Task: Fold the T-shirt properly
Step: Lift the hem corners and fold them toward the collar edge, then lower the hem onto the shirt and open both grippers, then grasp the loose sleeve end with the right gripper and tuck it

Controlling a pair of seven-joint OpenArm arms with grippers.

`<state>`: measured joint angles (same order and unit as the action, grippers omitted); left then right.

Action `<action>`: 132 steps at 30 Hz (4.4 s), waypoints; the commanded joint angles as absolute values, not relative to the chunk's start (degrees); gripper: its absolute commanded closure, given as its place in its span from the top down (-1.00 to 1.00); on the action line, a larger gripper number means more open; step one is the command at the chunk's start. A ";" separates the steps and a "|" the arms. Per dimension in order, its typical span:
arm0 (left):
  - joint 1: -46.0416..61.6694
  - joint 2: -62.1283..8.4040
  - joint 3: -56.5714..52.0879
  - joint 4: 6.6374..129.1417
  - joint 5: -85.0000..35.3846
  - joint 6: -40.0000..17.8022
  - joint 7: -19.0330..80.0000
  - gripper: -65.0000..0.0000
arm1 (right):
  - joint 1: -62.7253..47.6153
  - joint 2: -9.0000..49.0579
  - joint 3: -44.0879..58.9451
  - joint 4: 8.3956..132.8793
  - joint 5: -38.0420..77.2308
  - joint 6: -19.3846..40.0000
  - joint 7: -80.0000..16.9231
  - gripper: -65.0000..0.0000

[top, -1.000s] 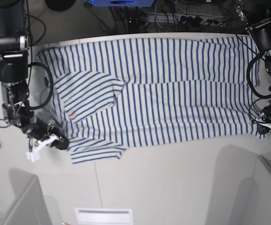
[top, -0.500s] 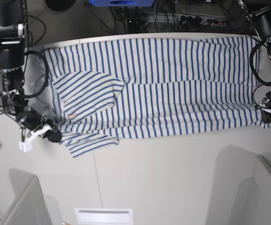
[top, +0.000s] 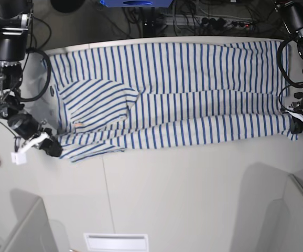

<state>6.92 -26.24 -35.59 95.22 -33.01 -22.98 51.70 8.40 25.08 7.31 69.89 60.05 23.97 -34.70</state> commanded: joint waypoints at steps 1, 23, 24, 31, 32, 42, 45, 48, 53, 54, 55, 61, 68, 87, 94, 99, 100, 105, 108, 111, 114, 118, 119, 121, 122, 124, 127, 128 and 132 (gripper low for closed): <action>6.73 -27.82 -36.18 96.84 -33.36 -23.16 50.42 -1.00 | 9.19 25.98 8.04 71.96 61.41 24.75 -34.59 -1.00; 16.57 -27.65 -38.90 102.99 -33.01 -23.25 50.33 -1.00 | -5.32 19.91 23.52 80.75 61.32 24.75 -47.60 -1.00; 17.19 -27.65 -38.90 102.99 -33.01 -23.25 50.24 -1.00 | -5.85 19.74 23.52 80.75 61.32 24.75 -47.87 -1.00; 21.14 -27.65 -38.81 102.64 -32.92 -23.25 50.42 -1.00 | -8.04 19.56 23.25 80.22 60.97 24.75 -47.78 -1.00; 21.32 -27.65 -38.37 102.55 -32.92 -23.08 50.42 -1.00 | -8.04 19.65 23.25 80.22 60.97 24.75 -47.78 -1.00; 20.70 -24.04 -33.19 99.03 -21.67 -23.25 49.98 -1.00 | -9.36 19.91 23.16 80.22 60.97 24.40 -47.87 -1.00; 20.62 -24.04 -33.01 99.03 -21.49 -23.25 49.98 -1.00 | -10.51 20.09 23.43 80.57 60.97 24.40 -47.87 -0.73; 20.53 -24.13 -33.19 99.12 -21.49 -23.25 49.98 -1.00 | -11.38 20.18 23.60 81.19 60.88 24.40 -47.34 -0.45; 20.53 -24.22 -33.19 99.21 -21.49 -23.25 49.98 -1.00 | -12.09 20.44 23.78 90.33 53.41 21.14 -47.43 -0.45; 20.53 -24.22 -33.19 99.21 -21.49 -23.25 49.98 -1.00 | -12.09 20.35 23.78 92.44 52.18 19.30 -47.43 -0.44; 20.53 -24.22 -33.19 99.21 -21.49 -23.25 49.98 -1.00 | -11.82 20.35 23.69 94.46 50.95 17.89 -47.52 -0.43; 20.70 -24.40 -33.19 99.30 -21.49 -23.25 49.98 -1.00 | 0.22 20.53 20.44 91.56 45.58 16.57 -54.02 -0.35; 20.62 -24.40 -33.27 99.47 -21.49 -23.25 50.07 -0.19 | 13.93 20.35 10.86 79.34 37.23 16.57 -55.69 -0.13; 21.14 -21.76 -47.69 105.98 -22.02 -23.34 50.42 1.00 | 25.80 18.07 -0.48 51.12 30.55 16.57 -45.76 -0.06; 20.88 -21.85 -47.69 104.66 -21.93 -23.34 50.42 1.00 | 22.73 17.98 -0.22 58.51 30.55 16.57 -48.92 -0.07; 20.70 -21.93 -47.69 104.31 -21.93 -23.34 50.42 1.00 | 22.64 17.98 -0.22 56.22 30.29 16.57 -48.40 -0.49; 20.70 -21.93 -47.69 104.31 -21.93 -23.34 50.42 1.00 | 22.81 17.98 -0.22 55.78 30.29 16.57 -48.13 -0.70; 20.70 -21.93 -47.69 104.31 -21.93 -23.34 50.42 1.00 | 22.46 17.98 1.01 57.01 30.64 16.57 -46.99 -1.00; 20.70 -21.93 -47.69 104.31 -21.93 -23.34 50.42 1.00 | 19.74 17.89 4.88 63.60 30.64 16.57 -49.71 -1.00; 20.70 -21.93 -47.69 104.31 -21.85 -23.34 50.42 1.00 | 16.92 16.84 8.04 72.66 30.64 16.57 -54.99 -1.00; 20.53 -21.93 -47.69 104.31 -21.85 -23.34 50.42 1.00 | 13.76 15.78 11.47 80.75 30.64 16.57 -60.09 -1.00; 20.53 -21.93 -47.60 104.22 -21.85 -23.34 50.42 1.00 | 8.57 13.05 15.78 91.47 30.64 16.57 -66.15 -1.00; 20.53 -21.93 -47.60 104.22 -21.85 -23.34 50.42 1.00 | 7.16 12.26 16.84 94.02 30.64 16.57 -67.03 -1.00; 20.44 -21.93 -47.60 104.22 -21.49 -23.34 50.24 1.00 | 4.00 11.21 18.86 98.42 30.64 16.57 -68.35 -1.00; 20.44 -21.93 -47.60 104.22 -21.49 -23.34 50.15 1.00 | 2.59 10.95 19.56 100.53 30.64 16.57 -68.88 -1.00; 20.44 -21.93 -47.60 104.22 -21.49 -23.34 50.15 1.00 | -0.75 10.51 20.79 105.63 30.64 16.57 -70.46 -1.00; 20.44 -22.02 -47.60 104.22 -21.49 -23.34 50.07 1.00 | -5.05 9.19 21.41 111.08 32.04 16.57 -71.96 -1.00; 20.44 -22.02 -47.60 104.22 -21.49 -23.34 50.07 1.00 | -6.64 9.19 21.41 112.04 33.10 16.57 -72.13 -1.00; 20.44 -21.93 -47.25 104.22 -21.49 -23.34 50.07 1.00 | -12.18 9.19 21.23 112.04 36.44 16.57 -70.73 -1.00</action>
